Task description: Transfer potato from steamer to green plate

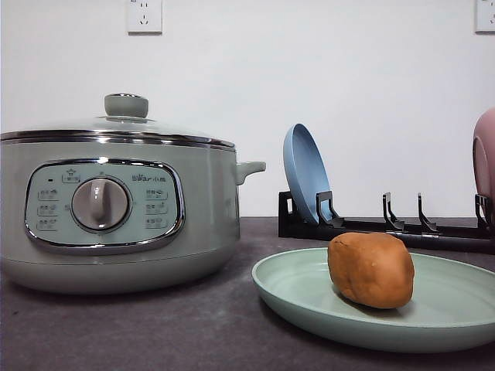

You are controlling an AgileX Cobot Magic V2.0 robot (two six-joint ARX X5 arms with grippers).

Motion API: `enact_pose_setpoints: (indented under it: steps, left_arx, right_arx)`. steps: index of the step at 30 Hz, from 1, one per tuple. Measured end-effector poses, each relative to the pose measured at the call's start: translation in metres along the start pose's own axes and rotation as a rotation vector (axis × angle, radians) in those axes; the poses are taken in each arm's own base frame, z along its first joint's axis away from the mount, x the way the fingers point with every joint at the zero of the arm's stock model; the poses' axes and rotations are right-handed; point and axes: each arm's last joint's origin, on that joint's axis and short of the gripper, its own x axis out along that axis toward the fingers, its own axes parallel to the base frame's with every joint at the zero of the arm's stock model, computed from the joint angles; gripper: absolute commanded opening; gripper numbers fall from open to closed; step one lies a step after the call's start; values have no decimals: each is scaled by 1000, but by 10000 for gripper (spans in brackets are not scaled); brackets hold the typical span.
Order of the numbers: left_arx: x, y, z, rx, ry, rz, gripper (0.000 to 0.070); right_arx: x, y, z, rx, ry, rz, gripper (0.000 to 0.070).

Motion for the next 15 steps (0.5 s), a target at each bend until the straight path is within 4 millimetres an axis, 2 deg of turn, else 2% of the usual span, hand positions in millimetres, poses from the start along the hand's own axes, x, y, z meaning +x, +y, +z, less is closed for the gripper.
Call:
enact_pose_setpoints:
  steps: [15]
  left_arx:
    - [0,0,0,0,0,0,3]
  right_arx:
    - [0,0,0,0,0,0,0]
